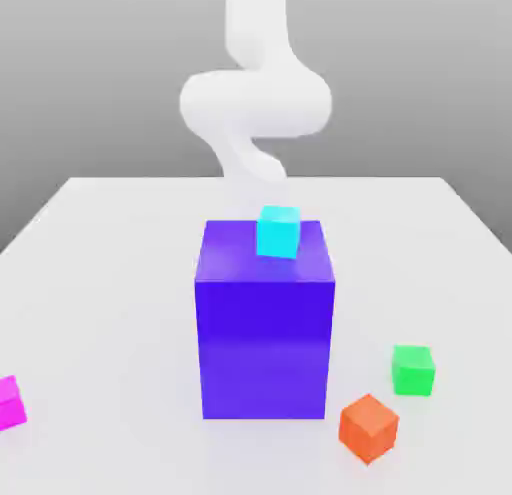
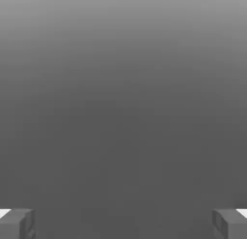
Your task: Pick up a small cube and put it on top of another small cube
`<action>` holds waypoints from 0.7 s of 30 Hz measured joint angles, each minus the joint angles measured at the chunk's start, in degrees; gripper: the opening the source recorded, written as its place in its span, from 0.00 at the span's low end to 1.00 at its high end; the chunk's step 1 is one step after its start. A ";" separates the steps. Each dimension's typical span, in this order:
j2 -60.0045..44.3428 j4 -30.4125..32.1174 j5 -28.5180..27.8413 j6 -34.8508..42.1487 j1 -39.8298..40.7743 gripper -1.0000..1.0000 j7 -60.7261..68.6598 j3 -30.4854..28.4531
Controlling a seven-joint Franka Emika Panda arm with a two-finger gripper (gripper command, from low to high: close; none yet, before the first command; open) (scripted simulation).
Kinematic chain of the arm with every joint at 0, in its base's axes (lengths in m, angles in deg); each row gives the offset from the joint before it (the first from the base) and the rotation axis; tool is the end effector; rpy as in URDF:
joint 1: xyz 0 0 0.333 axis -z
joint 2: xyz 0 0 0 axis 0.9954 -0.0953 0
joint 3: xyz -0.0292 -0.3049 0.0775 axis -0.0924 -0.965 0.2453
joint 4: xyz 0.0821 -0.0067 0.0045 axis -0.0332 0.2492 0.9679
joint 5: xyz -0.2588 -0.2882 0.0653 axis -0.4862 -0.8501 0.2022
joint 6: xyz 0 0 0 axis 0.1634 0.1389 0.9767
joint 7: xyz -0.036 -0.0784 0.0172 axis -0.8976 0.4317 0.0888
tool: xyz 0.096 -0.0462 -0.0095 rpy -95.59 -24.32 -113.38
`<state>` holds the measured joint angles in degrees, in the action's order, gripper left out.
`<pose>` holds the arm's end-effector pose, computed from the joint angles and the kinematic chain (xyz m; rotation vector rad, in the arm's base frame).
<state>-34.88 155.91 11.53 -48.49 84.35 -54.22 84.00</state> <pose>0.3777 -0.0238 0.6800 -2.5294 0.9991 -0.9871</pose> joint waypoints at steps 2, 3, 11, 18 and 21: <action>-4.11 0.28 -0.92 -1.43 -0.07 0.50 4.23 -2.44; -6.07 0.41 -1.30 -2.11 -0.13 0.50 6.30 -3.69; -21.35 1.48 -1.48 -7.61 -0.53 0.50 24.61 -14.57; -35.57 2.42 4.27 -12.39 0.73 0.50 44.77 -23.14; -42.11 2.75 8.65 -14.26 3.92 0.50 54.79 -24.52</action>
<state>-76.99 158.67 20.17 -62.75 88.27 0.58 59.48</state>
